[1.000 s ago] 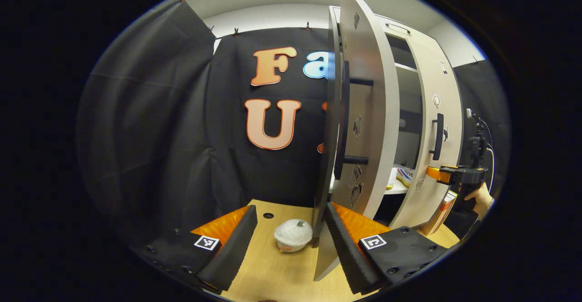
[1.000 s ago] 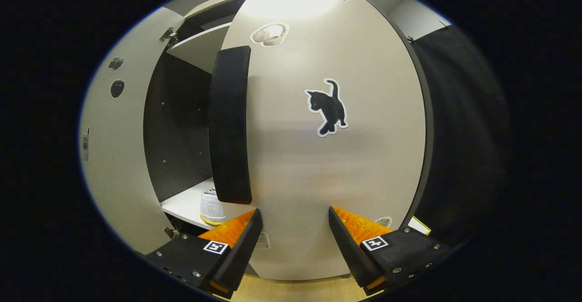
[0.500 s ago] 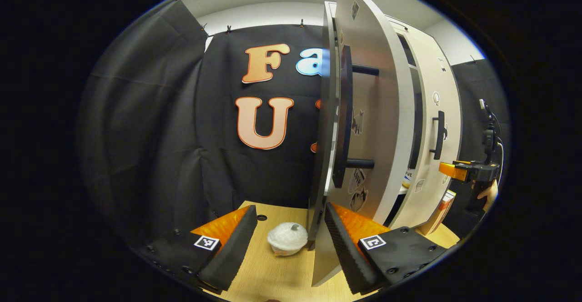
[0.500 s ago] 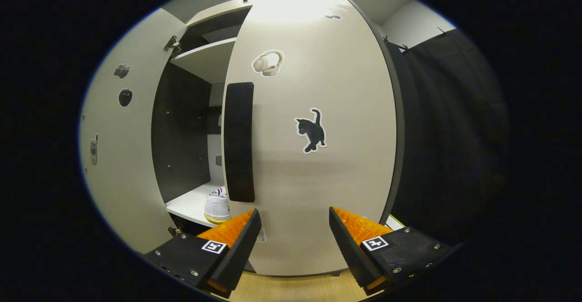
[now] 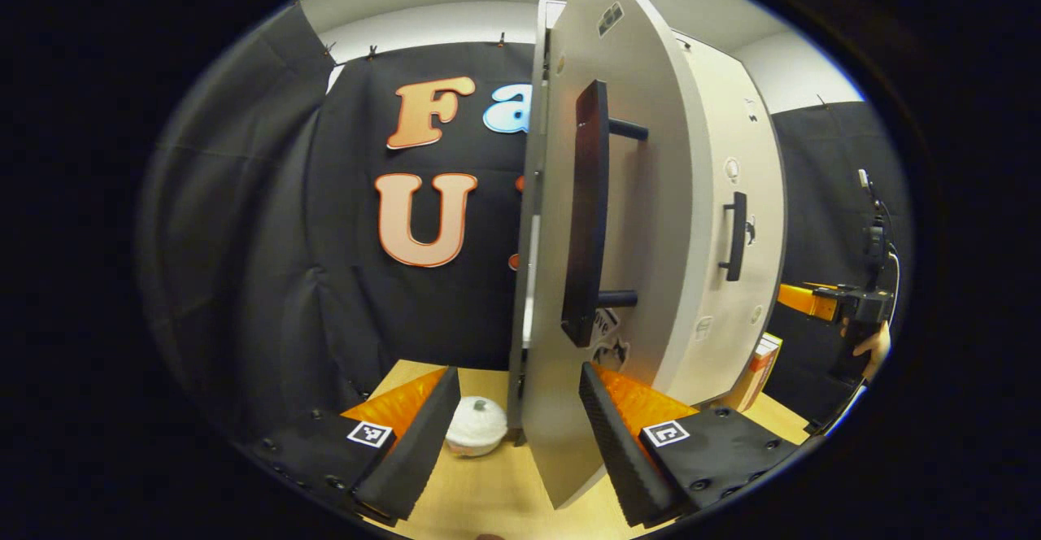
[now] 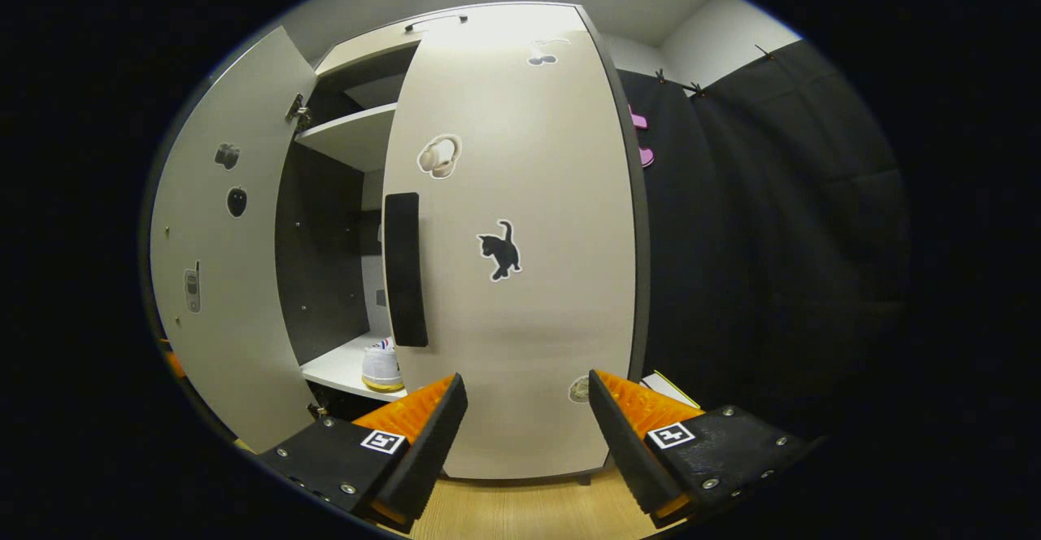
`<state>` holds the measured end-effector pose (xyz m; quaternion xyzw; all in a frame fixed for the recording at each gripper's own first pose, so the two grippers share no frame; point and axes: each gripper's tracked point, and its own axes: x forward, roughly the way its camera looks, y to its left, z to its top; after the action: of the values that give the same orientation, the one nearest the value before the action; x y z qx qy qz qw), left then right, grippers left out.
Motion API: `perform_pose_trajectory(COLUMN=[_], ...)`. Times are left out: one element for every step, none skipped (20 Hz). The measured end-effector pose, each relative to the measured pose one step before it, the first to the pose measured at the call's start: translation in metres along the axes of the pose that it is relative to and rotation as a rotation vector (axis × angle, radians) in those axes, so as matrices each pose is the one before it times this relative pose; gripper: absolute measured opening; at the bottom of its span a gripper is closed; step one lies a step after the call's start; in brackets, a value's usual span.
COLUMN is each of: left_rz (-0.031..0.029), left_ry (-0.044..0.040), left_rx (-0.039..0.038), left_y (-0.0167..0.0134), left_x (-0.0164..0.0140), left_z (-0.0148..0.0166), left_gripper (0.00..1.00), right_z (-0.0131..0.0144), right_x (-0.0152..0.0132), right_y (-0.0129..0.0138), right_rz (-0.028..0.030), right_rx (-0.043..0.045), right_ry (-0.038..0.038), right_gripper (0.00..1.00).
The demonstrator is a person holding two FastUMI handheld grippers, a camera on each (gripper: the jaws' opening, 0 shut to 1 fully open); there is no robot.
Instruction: Grab one shoe with the right hand and put it into the shoe cabinet, grab the other shoe with the left hand and put it into the shoe cabinet; then close the right door with the right hand and the left door with the left hand.
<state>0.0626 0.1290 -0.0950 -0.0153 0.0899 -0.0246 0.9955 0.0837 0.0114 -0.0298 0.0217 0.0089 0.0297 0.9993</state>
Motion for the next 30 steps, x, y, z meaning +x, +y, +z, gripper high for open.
perform_pose_trajectory(left_rz=[-0.00539,-0.00390,-0.00624,-0.00690,-0.00569,-0.00581,-0.00311,0.00085,-0.00393,-0.00772,-0.01036,-0.00971,-0.00978,-0.01160,-0.01141,-0.00872,-0.00848,-0.00487,0.00253,0.00311,0.00328,0.00529,0.01081,0.01460,0.00689,0.00559,0.00499,0.00625,-0.00290,0.00130], left_ry=[-0.00496,-0.00133,0.00049,0.00062,-0.00051,-0.00143,-0.00209,0.00069,-0.00064,-0.00017,0.00106,0.00112,0.00034,-0.00210,-0.00197,0.00068,0.00490,0.01048,0.00855,0.00311,0.00128,-0.00238,0.00024,-0.00001,-0.00793,-0.00556,0.00089,-0.00455,0.00028,0.00367], left_rx=[0.01382,0.00433,-0.00304,-0.00761,-0.00598,0.00276,0.00737,0.00657,0.00079,-0.00170,-0.00275,-0.00447,-0.00391,-0.00041,-0.00006,-0.00079,-0.00049,0.00243,0.00569,0.00412,0.00229,0.00212,0.00507,0.00869,0.00510,0.00370,0.00452,0.00200,-0.00227,-0.00210], left_y=[-0.00551,-0.00595,-0.00689,-0.00595,-0.00494,-0.00581,-0.00416,-0.00230,-0.00508,-0.00119,-0.00259,-0.00491,-0.00726,-0.00592,-0.00642,-0.00546,-0.00444,-0.00484,-0.00167,-0.00145,-0.00168,0.00040,0.00094,0.00231,0.00100,0.00048,0.00060,0.00223,-0.00061,-0.00047], left_x=[0.00120,0.00270,0.00292,0.00311,0.00154,0.00259,0.00200,0.00243,0.00160,0.00201,0.00319,0.00396,0.00705,0.00535,0.00477,0.00630,0.00791,0.00646,0.00932,0.00929,0.00850,0.00734,0.00709,0.00740,0.00669,0.00488,0.00512,0.00308,0.00175,0.00143], left_z=[0.00182,0.00002,-0.00071,0.00046,-0.00156,0.00061,0.00034,-0.00002,-0.00147,-0.00058,-0.00147,0.00042,0.00076,0.00074,-0.00149,-0.00128,-0.00334,-0.00540,-0.00445,-0.00167,-0.00265,-0.00081,-0.00155,-0.00096,0.00111,0.00097,-0.00136,-0.00014,-0.00128,-0.00166], left_gripper=[0.99,0.99,0.99,0.99,0.94,0.96,0.99,0.99,0.96,0.99,0.96,0.96,0.99,0.99,0.96,0.96,0.96,0.96,0.96,0.94,0.97,0.94,0.97,0.97,0.99,0.94,0.97,0.97,0.97,0.94], right_z=[-0.00010,0.00017,0.00006,0.00058,0.00022,0.00005,-0.00003,-0.00019,-0.00034,-0.00160,-0.00145,-0.00114,-0.00076,-0.00071,-0.00084,-0.00036,-0.00034,-0.00064,-0.00122,-0.00106,-0.00048,-0.00053,-0.00048,-0.00049,-0.00060,-0.00011,0.00005,0.00015,-0.00011,-0.00051], right_x=[-0.00391,-0.00380,-0.00337,-0.00333,-0.00372,-0.00369,-0.00314,-0.00226,-0.00296,-0.00186,-0.00182,-0.00074,-0.00038,-0.00105,-0.00095,0.00024,-0.00050,0.00072,-0.00014,-0.00043,-0.00045,0.00074,-0.00048,0.00061,0.00017,0.00055,0.00088,0.00004,0.00049,0.00067], right_y=[-0.00549,-0.00558,-0.00601,-0.00656,-0.00629,-0.00580,-0.00555,-0.00632,-0.00552,-0.00428,-0.00428,-0.00395,-0.00369,-0.00363,-0.00348,-0.00370,-0.00311,-0.00361,-0.00325,-0.00314,-0.00234,-0.00232,-0.00154,-0.00176,-0.00100,-0.00028,-0.00005,0.00005,-0.00032,-0.00047], right_rz=[-0.00289,-0.00334,-0.00487,-0.00568,-0.00556,-0.00549,-0.00434,-0.00853,-0.00703,-0.00688,-0.00521,-0.00592,-0.00574,-0.00552,-0.00573,-0.00530,-0.00558,-0.00887,-0.00747,-0.00648,-0.00495,-0.00538,-0.00514,-0.00529,-0.00325,-0.00147,-0.00094,-0.00022,-0.00159,0.00014], right_rx=[0.00312,0.00252,0.00046,-0.00118,-0.00121,-0.00147,-0.00202,-0.00132,0.00077,0.00295,0.00347,0.00218,0.00052,0.00007,-0.00111,-0.00134,-0.00171,-0.00161,0.00009,0.00289,0.00327,0.00111,-0.00297,-0.00395,-0.00388,-0.00188,-0.00137,-0.00214,-0.00303,-0.00302], right_ry=[0.00101,0.00082,-0.00039,-0.00119,-0.00112,-0.00019,-0.00052,-0.00051,0.00042,0.00217,0.00255,0.00321,0.00199,0.00109,0.00095,0.00067,0.00026,0.00186,0.00260,0.00239,0.00177,0.00116,0.00058,0.00057,0.00156,0.00094,-0.00027,0.00001,-0.00044,0.00081], right_gripper=[0.93,0.93,0.93,0.93,0.93,0.93,0.93,0.93,0.93,0.93,0.93,0.93,0.93,0.93,0.93,0.93,0.93,0.93,0.93,0.93,0.93,0.93,0.93,0.93,0.93,0.93,0.93,0.93,0.93,0.93])
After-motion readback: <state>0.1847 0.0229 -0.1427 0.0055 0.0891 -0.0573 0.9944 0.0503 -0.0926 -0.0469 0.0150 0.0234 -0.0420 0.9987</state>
